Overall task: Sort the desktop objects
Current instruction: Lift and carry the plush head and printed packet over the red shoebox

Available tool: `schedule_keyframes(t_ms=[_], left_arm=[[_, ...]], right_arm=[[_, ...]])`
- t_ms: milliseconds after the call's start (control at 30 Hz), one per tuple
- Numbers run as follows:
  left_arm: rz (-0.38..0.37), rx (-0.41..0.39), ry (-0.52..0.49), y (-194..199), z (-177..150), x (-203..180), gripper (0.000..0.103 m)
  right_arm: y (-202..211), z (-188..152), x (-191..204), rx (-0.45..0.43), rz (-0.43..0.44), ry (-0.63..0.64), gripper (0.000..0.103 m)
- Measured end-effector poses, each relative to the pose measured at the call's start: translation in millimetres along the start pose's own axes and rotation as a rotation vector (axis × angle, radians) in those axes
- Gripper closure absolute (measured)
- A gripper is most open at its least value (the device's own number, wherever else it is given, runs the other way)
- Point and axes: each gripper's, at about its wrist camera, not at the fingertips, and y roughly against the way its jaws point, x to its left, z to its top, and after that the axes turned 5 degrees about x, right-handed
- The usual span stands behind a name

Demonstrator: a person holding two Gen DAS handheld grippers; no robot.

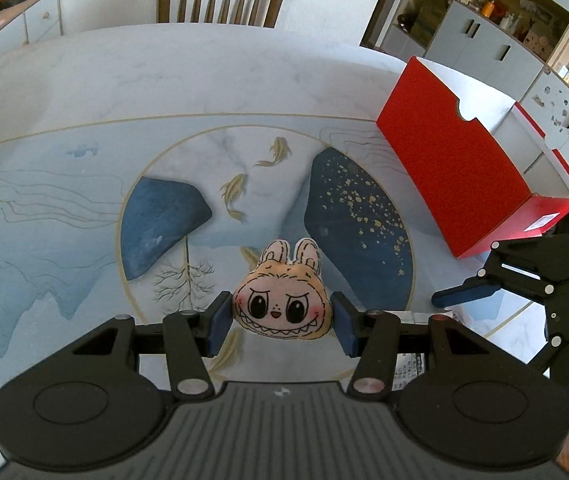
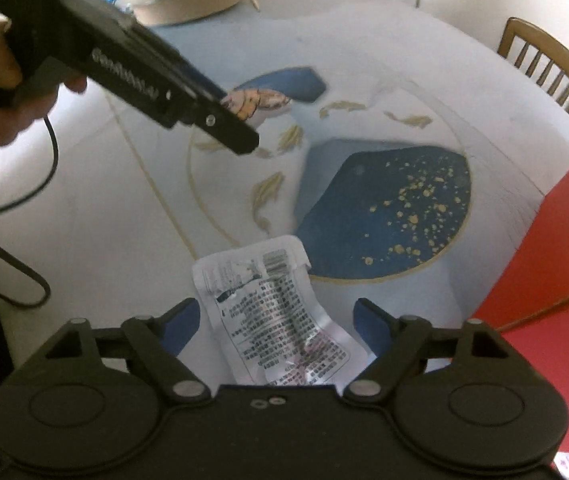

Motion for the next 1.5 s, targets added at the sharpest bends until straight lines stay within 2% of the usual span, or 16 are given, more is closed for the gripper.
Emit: schedule_keyframes(t_ms=[200,300,400,733,1133,1500], left_arm=[[-0.004,0.009,-0.005,-1.8,-2.0,-0.7,0.051],[-0.007,0.015,-0.015,-3.2,-2.6,-3.1,0.051],[-0.012,0.018,-0.028,-3.6,-2.4,-7.2,0.051],[-0.048,0.008,-0.089,2.4,9.0,-32.9,0.051],[-0.118,-0.039,-0.183,9.9,31.8,-98.4,0.051],[-0.147,-0.078,-0.236,6.7,56.2,-161.9,0.051]], right_arm=[[0.7,-7.5,3.0,-0.023,0.015,0.032,0.028],[2.2,-9.2,8.6,-0.029,-0.014,0.048,0.036],[3.7,-9.0,8.9,-0.036,-0.035,0.011,0.042],[37.4,-19.8,3.0,-0.085,-0.066,-0.136,0.043],[101.3,-44.9,-15.1,-0.143,-0.162,-0.245,0.043],[165.4,-83.6,-59.6,-0.268,-0.216,-0.410,0.043]])
